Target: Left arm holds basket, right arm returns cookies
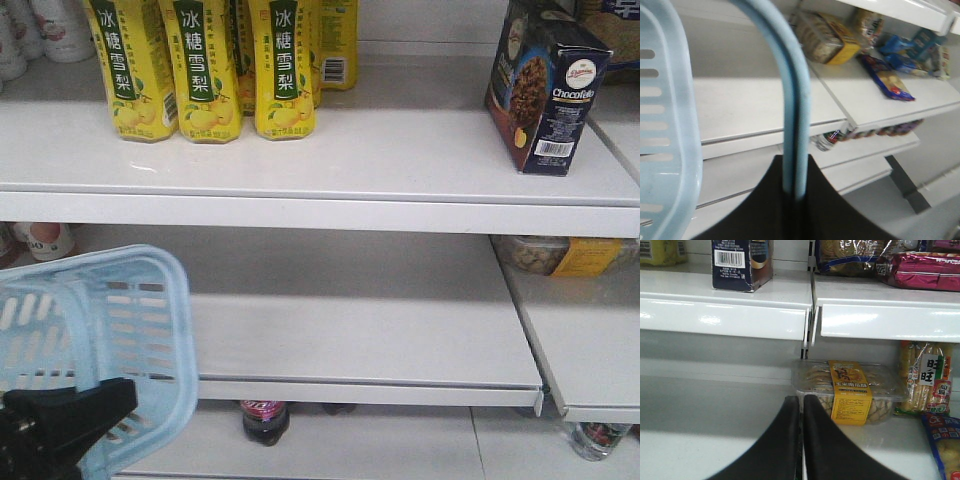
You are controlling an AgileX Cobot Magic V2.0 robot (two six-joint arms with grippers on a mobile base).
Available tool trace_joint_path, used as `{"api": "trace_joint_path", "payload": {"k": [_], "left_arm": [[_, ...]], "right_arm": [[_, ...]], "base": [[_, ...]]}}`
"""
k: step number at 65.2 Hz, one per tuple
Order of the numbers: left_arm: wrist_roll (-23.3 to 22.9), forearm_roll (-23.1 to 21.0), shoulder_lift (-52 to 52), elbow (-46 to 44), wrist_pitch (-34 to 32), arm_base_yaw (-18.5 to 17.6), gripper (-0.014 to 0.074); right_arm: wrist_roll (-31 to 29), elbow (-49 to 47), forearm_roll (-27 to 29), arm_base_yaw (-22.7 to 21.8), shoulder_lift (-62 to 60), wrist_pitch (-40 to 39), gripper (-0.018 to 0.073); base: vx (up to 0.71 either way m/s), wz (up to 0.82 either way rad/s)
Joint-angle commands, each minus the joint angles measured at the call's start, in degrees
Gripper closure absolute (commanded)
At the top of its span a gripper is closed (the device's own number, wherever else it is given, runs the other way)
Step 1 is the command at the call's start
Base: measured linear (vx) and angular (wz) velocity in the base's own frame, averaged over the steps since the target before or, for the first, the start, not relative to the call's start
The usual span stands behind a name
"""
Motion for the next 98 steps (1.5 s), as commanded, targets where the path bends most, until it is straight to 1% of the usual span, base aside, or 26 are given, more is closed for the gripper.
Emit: {"api": "trace_joint_path", "payload": {"k": [1, 3, 4, 6, 9, 11, 14, 18, 23, 26, 30, 32, 38, 43, 47, 51, 58, 63, 69, 77, 84, 89, 98], "left_arm": [[-12.5, 13.6, -4.5, 1.8, -8.6, -0.4, 0.0602], [-15.2, 17.1, -6.0, 2.9, -10.0, -0.4, 0.0602], [-16.9, 19.6, -6.5, 3.7, -11.0, -0.4, 0.0602], [-18.8, 23.2, -7.7, 4.8, -12.4, -0.4, 0.0602], [-21.0, 26.7, -8.8, 6.6, -14.6, -0.4, 0.0602], [-21.6, 28.9, -9.6, 8.0, -16.8, -0.3, 0.0602], [-21.5, 31.0, -10.3, 9.9, -20.4, 0.2, 0.0602], [-21.5, 32.0, -11.3, 12.3, -23.4, 1.9, 0.0602], [-21.5, 32.3, -13.3, 14.6, -25.4, 5.4, 0.0602], [-21.5, 33.8, -14.7, 15.8, -25.6, 7.8, 0.0602], [-21.6, 37.5, -16.3, 17.1, -25.6, 10.6, 0.0602], [-21.9, 39.3, -17.0, 17.8, -25.6, 11.4, 0.0602], [-24.7, 45.3, -19.6, 19.7, -25.6, 13.2, 0.0602], [-27.5, 49.0, -21.0, 19.8, -24.0, 14.3, 0.0602], [-29.4, 51.8, -22.6, 19.8, -23.5, 16.2, 0.0602], [-30.7, 53.2, -24.4, 19.8, -22.3, 18.5, 0.0602], [-30.7, 53.2, -28.9, 19.8, -18.9, 23.4, 0.0602], [-30.7, 53.2, -32.4, 19.8, -15.5, 25.9, 0.0602], [-30.7, 53.4, -36.2, 19.8, -12.1, 27.6, 0.0602], [-30.5, 55.7, -38.5, 19.8, -10.5, 27.6, 0.0602], [-30.5, 55.7, -38.4, 19.8, -10.9, 27.5, 0.0602], [-30.5, 55.7, -38.4, 19.8, -11.2, 26.3, 0.0602], [-30.5, 55.7, -38.4, 19.8, -11.7, 22.5, 0.0602]], "right_arm": [[-0.1, -1.6, 0.6, -0.2, 0.3, 0.8, 0.057], [-0.1, -1.6, 0.6, -0.2, 0.3, 0.8, 0.057], [-0.1, -1.6, 0.6, -0.2, 0.3, 0.8, 0.057], [-0.1, -1.6, 0.6, -0.2, 0.3, 0.8, 0.057], [-0.1, -1.6, 0.6, -0.2, 0.3, 0.8, 0.057], [-0.1, -1.6, 0.6, -0.2, 0.3, 0.8, 0.057], [-0.1, -1.6, 0.6, -0.2, 0.3, 0.8, 0.057], [-0.1, -1.6, 0.6, -0.2, 0.3, 0.8, 0.057], [-0.1, -1.6, 0.6, -0.2, 0.3, 0.8, 0.057], [-0.1, -1.6, 0.6, -0.2, 0.3, 0.8, 0.057], [-0.1, -1.6, 0.6, -0.2, 0.3, 0.8, 0.057], [-0.1, -1.6, 0.6, -0.2, 0.3, 0.8, 0.057], [-0.1, -1.6, 0.6, -0.2, 0.3, 0.8, 0.057], [-0.1, -1.6, 0.6, -0.2, 0.3, 0.8, 0.057], [-0.1, -1.6, 0.6, -0.2, 0.3, 0.8, 0.057], [-0.1, -1.6, 0.6, -0.2, 0.3, 0.8, 0.057], [-0.1, -1.6, 0.6, -0.2, 0.3, 0.8, 0.057], [-0.1, -1.6, 0.6, -0.2, 0.3, 0.8, 0.057], [-0.1, -1.6, 0.6, -0.2, 0.3, 0.8, 0.057], [-0.1, -1.6, 0.6, -0.2, 0.3, 0.8, 0.057], [-0.1, -1.6, 0.6, -0.2, 0.3, 0.8, 0.057], [-0.1, -1.6, 0.6, -0.2, 0.3, 0.8, 0.057], [-0.1, -1.6, 0.6, -0.2, 0.3, 0.8, 0.057]], "base": [[0.0, 0.0], [0.0, 0.0], [0.0, 0.0], [0.0, 0.0], [0.0, 0.0], [0.0, 0.0], [0.0, 0.0], [0.0, 0.0], [0.0, 0.0], [0.0, 0.0], [0.0, 0.0], [0.0, 0.0], [0.0, 0.0], [0.0, 0.0], [0.0, 0.0], [0.0, 0.0], [0.0, 0.0], [0.0, 0.0], [0.0, 0.0], [0.0, 0.0], [0.0, 0.0], [0.0, 0.0], [0.0, 0.0]]}}
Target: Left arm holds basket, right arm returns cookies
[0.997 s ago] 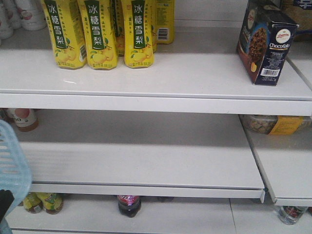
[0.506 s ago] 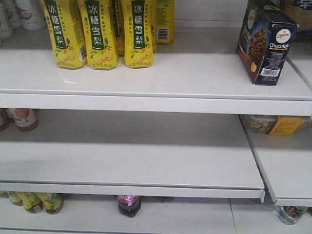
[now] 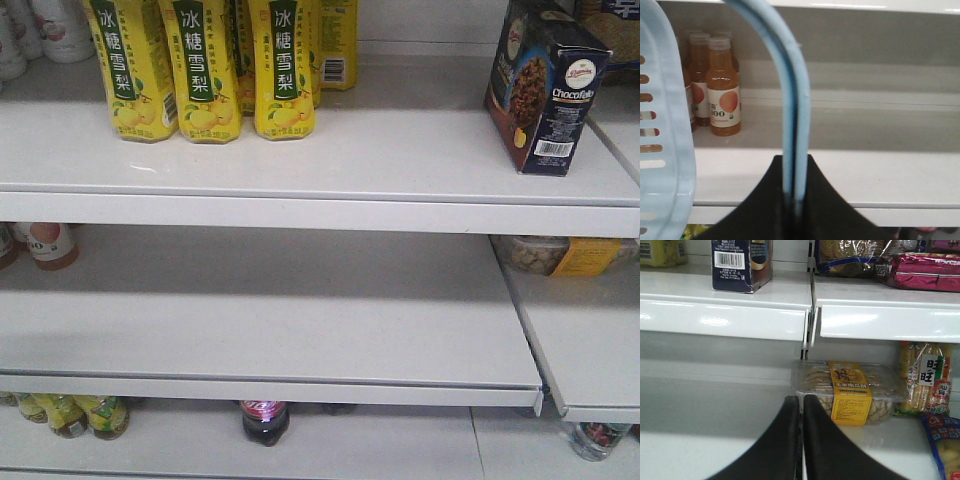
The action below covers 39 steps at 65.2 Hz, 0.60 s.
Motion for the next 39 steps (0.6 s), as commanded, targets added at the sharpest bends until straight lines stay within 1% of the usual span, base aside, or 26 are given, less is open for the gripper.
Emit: {"api": "trace_joint_path", "payload": {"k": [1, 4, 39], "left_arm": [[0.6, 1.4, -1.0, -1.7, -6.1, -2.7, 0.0602], [0.6, 1.4, -1.0, -1.7, -6.1, -3.4, 0.0602], [-0.4, 1.0, -1.0, -1.7, -5.8, -3.3, 0.0602]], "right_arm": [[-0.1, -1.6, 0.6, -0.2, 0.5, 0.8, 0.057], [-0.1, -1.6, 0.6, -0.2, 0.5, 0.8, 0.057], [-0.1, -1.6, 0.6, -0.2, 0.5, 0.8, 0.057]], "base": [[0.0, 0.0], [0.0, 0.0], [0.0, 0.0]]}}
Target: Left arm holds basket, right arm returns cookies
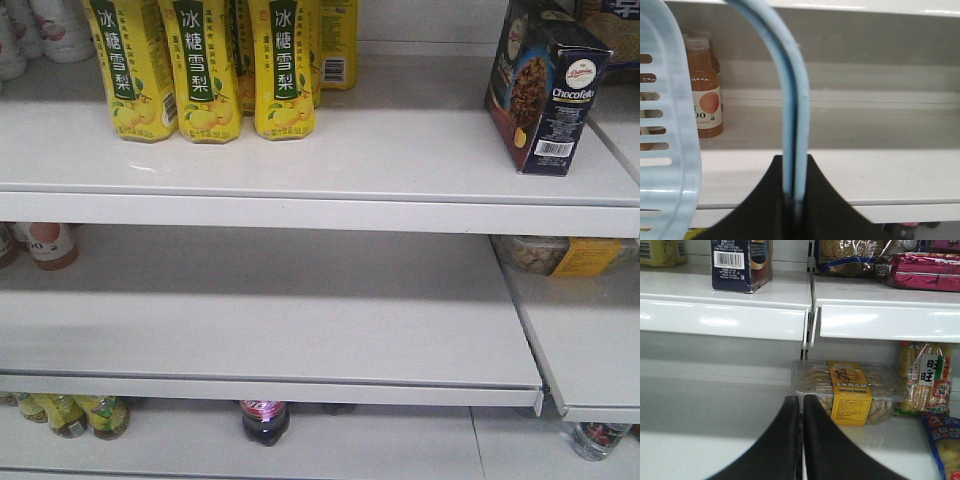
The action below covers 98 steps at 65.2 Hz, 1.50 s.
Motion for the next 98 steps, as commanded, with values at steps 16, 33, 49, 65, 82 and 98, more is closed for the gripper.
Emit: {"api": "trace_joint_path", "payload": {"k": [16, 33, 49, 65, 82, 98], "left_arm": [[0.3, 1.0, -1.0, -1.7, -5.6, -0.3, 0.0602], [0.3, 1.0, -1.0, -1.7, -5.6, -0.3, 0.0602], [0.3, 1.0, -1.0, -1.7, -5.6, -0.3, 0.0602], [0.3, 1.0, -1.0, -1.7, -5.6, -0.3, 0.0602], [0.3, 1.0, -1.0, -1.7, -5.6, -0.3, 0.0602], [0.3, 1.0, -1.0, -1.7, -5.6, -0.3, 0.0602]], "right_arm": [[-0.1, -1.6, 0.6, -0.2, 0.5, 0.8, 0.057], [-0.1, -1.6, 0.6, -0.2, 0.5, 0.8, 0.057], [-0.1, -1.6, 0.6, -0.2, 0.5, 0.8, 0.057], [4.9, -1.6, -6.3, -0.5, 0.5, 0.8, 0.057], [45.1, -1.6, -48.0, -6.6, 0.5, 4.9, 0.057], [79.8, -1.6, -82.0, -17.0, 0.5, 14.1, 0.057]], "base": [[0.0, 0.0], [0.0, 0.0], [0.0, 0.0], [0.0, 0.0], [0.0, 0.0], [0.0, 0.0]]}}
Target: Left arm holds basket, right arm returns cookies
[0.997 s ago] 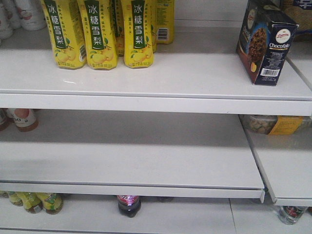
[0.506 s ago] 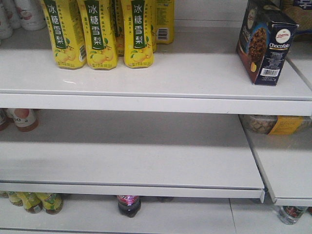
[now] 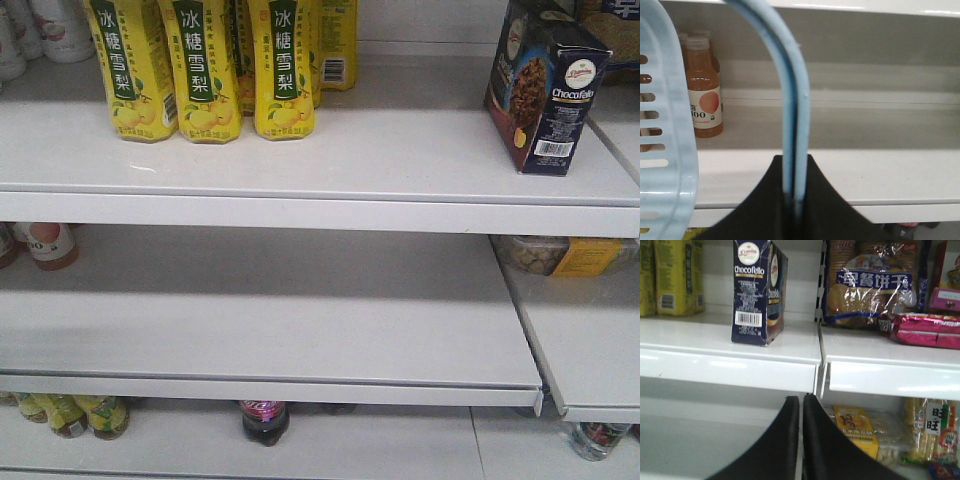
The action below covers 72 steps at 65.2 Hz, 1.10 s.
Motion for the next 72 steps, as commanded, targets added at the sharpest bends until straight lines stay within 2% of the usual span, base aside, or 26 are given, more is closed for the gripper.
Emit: {"api": "trace_joint_path", "payload": {"k": [1, 6, 14, 26, 32, 36, 43, 59, 72], "left_arm": [[0.5, 1.0, -1.0, -1.7, -5.6, -0.3, 0.0602], [0.5, 1.0, -1.0, -1.7, -5.6, -0.3, 0.0602], [0.5, 1.0, -1.0, -1.7, -5.6, -0.3, 0.0602], [0.5, 1.0, -1.0, -1.7, -5.6, -0.3, 0.0602], [0.5, 1.0, -1.0, -1.7, -5.6, -0.3, 0.0602], [0.5, 1.0, -1.0, -1.7, -5.6, -0.3, 0.0602], [0.5, 1.0, -1.0, -1.7, -5.6, -0.3, 0.0602], [0.5, 1.0, -1.0, -1.7, -5.6, -0.3, 0.0602], [0.5, 1.0, -1.0, -1.7, -5.6, -0.3, 0.0602]], "right_arm": [[14.6, -1.6, -15.0, -3.6, 0.5, 1.2, 0.057], [23.7, -1.6, -23.3, -4.7, 0.5, 2.8, 0.057], [32.7, 0.7, -32.8, -4.8, 0.4, -0.3, 0.057], [35.9, 8.7, -34.0, -4.8, -4.9, -8.0, 0.057], [36.7, 12.5, -34.2, -4.8, -9.2, -8.9, 0.057], [37.7, 12.3, -35.0, -4.8, -12.4, -4.3, 0.057], [40.4, 12.3, -37.6, -4.8, -17.3, -1.1, 0.057], [46.7, 12.3, -40.5, -4.5, -17.8, 0.3, 0.057], [47.7, 12.3, -40.3, -4.5, -17.7, 3.1, 0.057]], "base": [[0.0, 0.0], [0.0, 0.0], [0.0, 0.0], [0.0, 0.0], [0.0, 0.0], [0.0, 0.0], [0.0, 0.0], [0.0, 0.0], [0.0, 0.0]]}}
